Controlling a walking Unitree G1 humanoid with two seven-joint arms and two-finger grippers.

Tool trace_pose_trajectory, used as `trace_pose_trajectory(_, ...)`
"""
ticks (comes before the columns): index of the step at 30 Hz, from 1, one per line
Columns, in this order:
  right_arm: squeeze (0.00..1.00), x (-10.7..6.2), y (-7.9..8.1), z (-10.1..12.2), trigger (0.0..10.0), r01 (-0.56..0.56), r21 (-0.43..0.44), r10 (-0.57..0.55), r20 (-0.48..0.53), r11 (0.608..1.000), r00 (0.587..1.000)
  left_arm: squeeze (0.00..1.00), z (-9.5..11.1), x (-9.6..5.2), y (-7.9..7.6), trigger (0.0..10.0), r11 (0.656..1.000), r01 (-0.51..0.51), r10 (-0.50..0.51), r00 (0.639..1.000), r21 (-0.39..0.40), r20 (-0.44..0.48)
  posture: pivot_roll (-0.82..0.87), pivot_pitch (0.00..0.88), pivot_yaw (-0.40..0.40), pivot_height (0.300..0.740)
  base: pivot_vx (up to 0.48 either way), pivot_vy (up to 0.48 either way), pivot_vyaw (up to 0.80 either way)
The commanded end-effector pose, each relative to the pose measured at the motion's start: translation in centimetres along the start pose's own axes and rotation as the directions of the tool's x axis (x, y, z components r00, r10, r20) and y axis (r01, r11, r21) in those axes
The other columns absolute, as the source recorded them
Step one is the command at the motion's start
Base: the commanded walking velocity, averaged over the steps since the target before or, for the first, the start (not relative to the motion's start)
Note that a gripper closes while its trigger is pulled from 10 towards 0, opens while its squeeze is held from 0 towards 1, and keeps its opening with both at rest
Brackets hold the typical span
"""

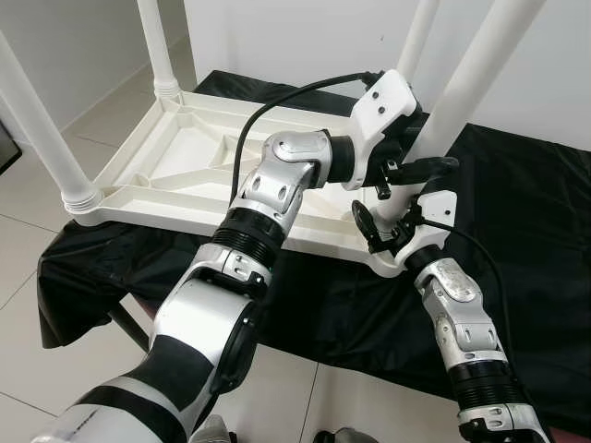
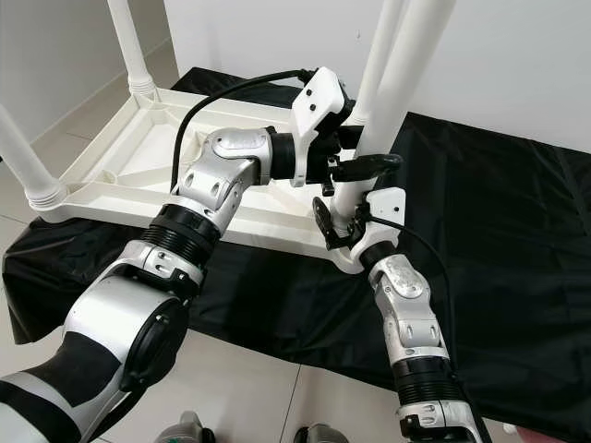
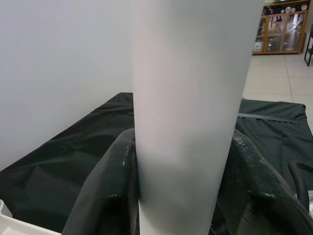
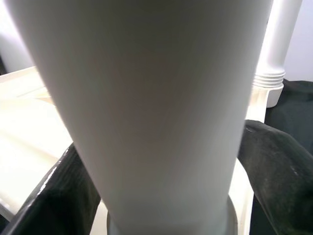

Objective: Building children table

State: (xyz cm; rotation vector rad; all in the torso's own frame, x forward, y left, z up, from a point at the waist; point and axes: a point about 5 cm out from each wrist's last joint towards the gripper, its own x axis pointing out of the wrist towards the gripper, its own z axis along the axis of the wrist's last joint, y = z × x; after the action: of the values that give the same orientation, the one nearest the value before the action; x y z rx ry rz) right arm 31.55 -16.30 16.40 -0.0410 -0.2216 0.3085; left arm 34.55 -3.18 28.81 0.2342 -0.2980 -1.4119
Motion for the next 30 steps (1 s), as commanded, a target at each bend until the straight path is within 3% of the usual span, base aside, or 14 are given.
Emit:
trace_pose_trajectory(1,0.99,0.1,-0.2,0.6,10.0,0.005,-0.001,-0.005,0.018,1.0,1.0,0.0,0.1,0.5,1.0,10.0,0.963,-0.27,0.27,0.963,-0.01,0.006,-0.03,0.0,-0.07,0.74,0.0,0.0,0.0)
trace_pose_trajectory(2,0.81,0.1,-0.2,0.8,10.0,0.006,-0.004,-0.006,0.026,1.0,1.0,0.0,0.1,0.5,1.0,10.0,0.962,-0.272,0.272,0.962,-0.01,0.005,-0.03,0.0,-0.071,0.74,0.0,0.0,0.0)
trace_pose_trajectory(3,0.0,0.1,-0.2,1.0,10.0,0.004,-0.007,-0.004,0.032,1.0,0.999,0.0,0.2,0.5,1.0,10.0,0.962,-0.273,0.273,0.962,-0.01,0.005,-0.03,0.0,-0.07,0.74,0.0,0.0,0.0)
trace_pose_trajectory(13,0.0,0.3,0.2,3.2,10.0,-0.014,0.007,0.013,0.094,1.0,0.996,0.0,0.1,0.5,1.1,10.0,0.962,-0.274,0.274,0.962,-0.01,0.003,-0.04,0.008,-0.07,0.74,0.0,0.0,0.0)
trace_pose_trajectory(20,0.0,-0.1,0.2,3.5,10.0,-0.008,0.019,0.006,0.086,1.0,0.996,0.0,0.0,0.4,1.2,10.0,0.96,-0.279,0.279,0.96,-0.008,-0.001,-0.04,0.012,-0.071,0.74,0.0,0.0,0.0)
trace_pose_trajectory(21,0.0,-0.1,0.2,3.4,3.6,-0.005,0.024,0.003,0.081,1.0,0.997,0.0,0.0,0.4,1.2,10.0,0.96,-0.28,0.28,0.96,-0.007,-0.001,-0.04,0.013,-0.07,0.74,0.0,0.0,0.0)
trace_pose_trajectory(22,0.0,-0.1,0.2,3.4,3.6,-0.005,0.024,0.003,0.081,1.0,0.997,0.0,0.0,0.4,1.2,10.0,0.96,-0.28,0.28,0.96,-0.007,-0.001,-0.04,0.013,-0.07,0.74,0.0,0.0,0.0)
trace_pose_trajectory(23,0.0,-0.2,0.2,3.5,1.3,-0.004,0.028,0.002,0.078,1.0,0.997,0.0,0.0,0.4,1.2,10.0,0.96,-0.28,0.28,0.96,-0.005,-0.001,-0.04,0.014,-0.07,0.74,0.0,0.0,0.0)
trace_pose_trajectory(26,0.0,-0.3,0.2,3.6,1.5,-0.002,0.034,-0.001,0.075,0.999,0.997,0.0,0.0,0.3,1.3,10.0,0.96,-0.279,0.279,0.96,0.0,-0.002,-0.04,0.015,-0.072,0.74,0.0,0.0,0.0)
trace_pose_trajectory(27,0.0,-0.4,0.2,3.7,3.6,-0.001,0.036,-0.001,0.074,0.999,0.997,0.0,0.0,0.3,1.3,10.0,0.961,-0.278,0.278,0.961,0.004,-0.004,-0.04,0.016,-0.07,0.74,0.0,0.0,0.0)
trace_pose_trajectory(29,0.0,-0.5,0.3,3.7,3.6,-0.001,0.037,-0.002,0.072,0.999,0.997,0.0,0.0,0.3,1.3,10.0,0.961,-0.277,0.277,0.961,0.006,-0.005,-0.04,0.016,-0.07,0.74,0.0,0.0,0.0)
trace_pose_trajectory(30,0.0,-0.5,0.2,3.7,10.0,0.005,0.033,-0.007,0.069,0.999,0.998,0.0,-0.1,0.2,1.3,10.0,0.961,-0.276,0.276,0.961,0.008,-0.008,-0.05,0.015,-0.069,0.74,0.0,0.0,0.0)
